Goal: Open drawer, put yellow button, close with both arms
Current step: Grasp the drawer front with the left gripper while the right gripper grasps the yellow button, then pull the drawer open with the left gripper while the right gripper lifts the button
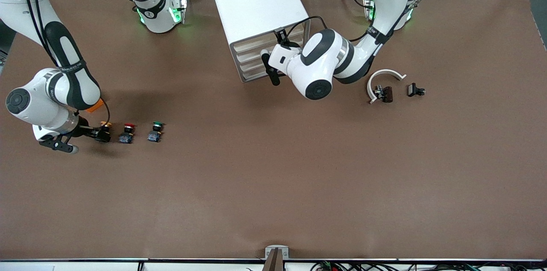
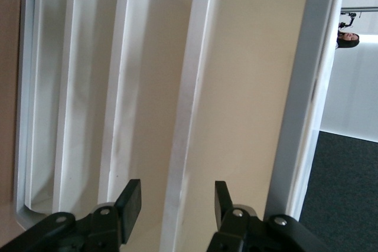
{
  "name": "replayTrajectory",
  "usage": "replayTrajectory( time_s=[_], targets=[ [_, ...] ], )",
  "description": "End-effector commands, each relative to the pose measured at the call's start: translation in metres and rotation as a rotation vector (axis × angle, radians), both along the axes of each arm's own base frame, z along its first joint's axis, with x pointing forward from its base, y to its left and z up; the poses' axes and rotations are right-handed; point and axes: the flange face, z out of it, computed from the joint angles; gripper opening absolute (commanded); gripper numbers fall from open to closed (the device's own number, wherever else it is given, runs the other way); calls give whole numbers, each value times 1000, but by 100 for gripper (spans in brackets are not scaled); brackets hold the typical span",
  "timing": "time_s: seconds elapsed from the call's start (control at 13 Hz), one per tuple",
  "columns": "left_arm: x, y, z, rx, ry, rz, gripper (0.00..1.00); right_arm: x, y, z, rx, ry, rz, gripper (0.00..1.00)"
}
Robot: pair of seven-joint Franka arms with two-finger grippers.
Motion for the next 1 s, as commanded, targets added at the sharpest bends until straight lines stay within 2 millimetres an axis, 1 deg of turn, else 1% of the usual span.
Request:
replayTrajectory(
  time_s=[0.0,0.08,0.15,0.23,0.31,0.38,0.46,0.54,0.69,0.92],
  targets=[
    [-9,-9,-5,10,10,0,49,-2,-2,-6,10,-1,-19,100],
    [-11,-10,-7,14,13,-3,47,-2,-1,-6,11,-1,-16,100],
    [-12,-9,-8,16,14,-4,44,-1,-1,-6,11,-5,-17,91],
    [-11,-8,-9,18,13,-4,39,-3,-1,-7,9,-7,-19,64],
    [-11,-8,-9,19,12,-5,33,-6,1,-10,8,-9,-18,33],
    [-11,-8,-9,20,11,-6,28,-11,3,-15,5,-15,-17,10],
    [-12,-9,-9,20,11,-8,25,-15,5,-19,-2,-35,-14,0],
    [-12,-9,-9,19,11,-8,19,-17,6,-20,-10,-56,-15,0],
    [-12,-8,-9,21,10,-9,12,-18,7,-20,-11,-60,-15,0],
    [-10,-7,-9,21,11,-5,10,-16,9,-15,-9,-56,-10,0]
  ],
)
